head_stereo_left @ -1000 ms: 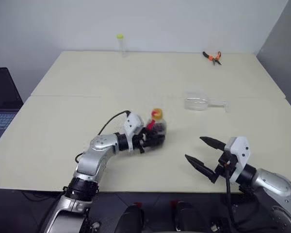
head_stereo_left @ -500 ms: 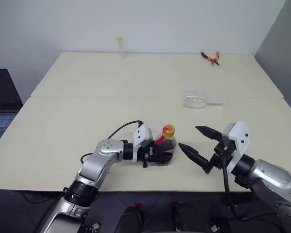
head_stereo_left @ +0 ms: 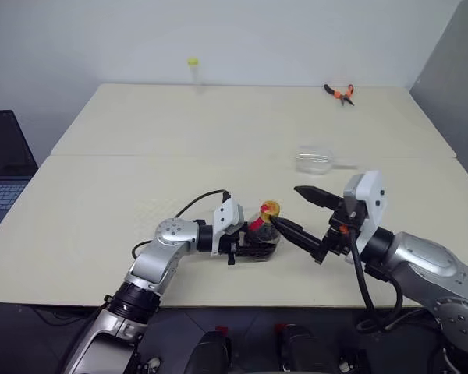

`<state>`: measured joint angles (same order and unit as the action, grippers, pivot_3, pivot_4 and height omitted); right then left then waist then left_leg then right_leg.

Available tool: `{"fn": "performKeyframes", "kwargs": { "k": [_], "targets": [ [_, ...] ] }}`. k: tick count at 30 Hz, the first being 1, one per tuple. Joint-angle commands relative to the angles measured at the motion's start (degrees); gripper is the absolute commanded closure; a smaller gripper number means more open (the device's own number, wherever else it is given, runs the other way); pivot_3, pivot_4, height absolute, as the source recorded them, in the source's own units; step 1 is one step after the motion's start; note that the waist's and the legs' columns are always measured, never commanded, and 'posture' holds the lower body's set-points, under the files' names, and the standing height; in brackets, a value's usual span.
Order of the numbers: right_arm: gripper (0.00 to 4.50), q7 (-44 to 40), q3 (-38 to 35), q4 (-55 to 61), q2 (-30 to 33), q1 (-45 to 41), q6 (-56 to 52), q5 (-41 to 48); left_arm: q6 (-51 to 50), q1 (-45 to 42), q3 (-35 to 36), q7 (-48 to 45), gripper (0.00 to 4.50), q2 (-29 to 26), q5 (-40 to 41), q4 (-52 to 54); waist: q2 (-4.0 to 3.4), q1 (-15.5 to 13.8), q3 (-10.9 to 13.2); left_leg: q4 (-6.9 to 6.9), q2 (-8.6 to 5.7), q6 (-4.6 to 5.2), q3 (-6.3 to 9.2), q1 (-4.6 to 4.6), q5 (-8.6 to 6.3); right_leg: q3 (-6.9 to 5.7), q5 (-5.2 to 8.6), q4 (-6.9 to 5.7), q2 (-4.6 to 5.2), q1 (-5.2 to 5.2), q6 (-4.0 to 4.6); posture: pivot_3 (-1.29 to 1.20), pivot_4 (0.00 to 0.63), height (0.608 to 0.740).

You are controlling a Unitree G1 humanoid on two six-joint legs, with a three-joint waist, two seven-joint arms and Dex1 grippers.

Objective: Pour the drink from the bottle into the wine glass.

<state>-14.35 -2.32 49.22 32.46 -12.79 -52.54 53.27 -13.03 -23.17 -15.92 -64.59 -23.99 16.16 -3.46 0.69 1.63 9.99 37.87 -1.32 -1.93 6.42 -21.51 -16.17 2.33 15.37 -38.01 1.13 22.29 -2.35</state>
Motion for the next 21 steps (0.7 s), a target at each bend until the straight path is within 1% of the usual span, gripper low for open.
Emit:
{"fn": "performKeyframes", "kwargs": {
  "k": [1, 10, 11, 12, 13, 16, 19, 20, 21],
  "targets": [
    [0.0, 0.8, 1.7, 0.6, -0.1, -1.8, -0.4, 0.0, 0.4, -0.7, 0.1, 0.7, 2.61, 0.3, -0.8, 0.2, 0.0, 0.0, 0.0, 0.0, 0.0, 0.0, 0.01, -0.01, 0.0, 0.0, 0.0, 0.01, 0.0, 0.0, 0.0, 0.0, 0.15, 0.74],
    [0.0, 2.2, 3.9, -1.2, -0.7, -5.0, -0.2, -1.6, 0.3, -0.7, 0.4, 1.3, 2.65, 0.4, -1.0, 0.7, 0.0, 0.0, 0.0, 0.0, -0.01, 0.0, 0.06, -0.02, 0.0, 0.01, 0.0, 0.02, 0.01, 0.01, 0.0, 0.0, 0.15, 0.74],
    [0.37, 2.3, 4.1, -1.3, -0.7, -5.2, -0.1, -2.0, 0.4, -0.7, 0.4, 1.3, 2.65, 0.4, -1.1, 0.6, 0.0, 0.0, 0.0, -0.01, -0.01, 0.0, 0.07, -0.02, 0.0, 0.0, 0.0, 0.02, 0.01, 0.01, 0.0, 0.0, 0.15, 0.74],
    [0.56, 2.3, 4.3, -1.4, -0.8, -5.3, -0.1, -2.2, 0.4, -0.7, 0.4, 1.3, 2.65, 0.4, -1.2, 0.6, 0.0, 0.0, 0.0, -0.01, -0.01, 0.0, 0.07, -0.02, 0.0, -0.01, 0.0, 0.02, 0.01, 0.01, 0.0, 0.0, 0.15, 0.74],
    [0.95, 2.4, 4.5, -1.5, -1.0, -5.3, 0.0, -2.6, 0.5, -0.7, 0.4, 1.3, 2.65, 0.3, -1.2, 0.6, 0.0, 0.0, 0.0, -0.02, -0.01, 0.0, 0.07, -0.02, 0.0, -0.01, 0.0, 0.03, 0.01, 0.02, 0.0, 0.0, 0.15, 0.74],
    [1.94, 2.2, 5.1, -1.6, -1.3, -5.5, -0.1, -3.4, 0.5, -0.6, 0.4, 1.3, 2.66, 0.4, -1.3, 0.6, 0.0, 0.0, 0.0, -0.02, -0.01, 0.0, 0.06, -0.02, 0.0, 0.01, 0.0, 0.03, 0.01, 0.02, 0.0, 0.0, 0.15, 0.74],
    [3.05, 1.8, 5.8, -1.5, -1.0, -5.4, -0.1, -4.4, 0.5, -0.6, 0.4, 1.5, 2.66, 0.5, -1.3, 0.8, 0.0, 0.0, 0.0, -0.02, -0.01, 0.0, 0.07, -0.02, 0.0, 0.0, 0.0, 0.03, 0.01, 0.02, 0.0, 0.0, 0.15, 0.74],
    [3.34, 1.6, 6.1, -1.5, -0.9, -5.4, 0.0, -4.9, 0.4, -0.6, 0.5, 1.5, 2.66, 0.5, -1.3, 0.8, 0.0, 0.0, 0.0, -0.02, -0.01, 0.0, 0.07, -0.02, 0.0, 0.0, 0.0, 0.03, 0.01, 0.02, 0.0, 0.0, 0.15, 0.74],
    [3.34, 1.4, 6.3, -1.5, -0.8, -5.4, 0.0, -5.3, 0.4, -0.6, 0.5, 1.6, 2.66, 0.5, -1.3, 0.9, 0.0, 0.0, 0.0, -0.02, -0.01, 0.0, 0.07, -0.02, 0.0, 0.0, 0.0, 0.03, 0.01, 0.02, 0.0, 0.0, 0.15, 0.74]
  ]
}}
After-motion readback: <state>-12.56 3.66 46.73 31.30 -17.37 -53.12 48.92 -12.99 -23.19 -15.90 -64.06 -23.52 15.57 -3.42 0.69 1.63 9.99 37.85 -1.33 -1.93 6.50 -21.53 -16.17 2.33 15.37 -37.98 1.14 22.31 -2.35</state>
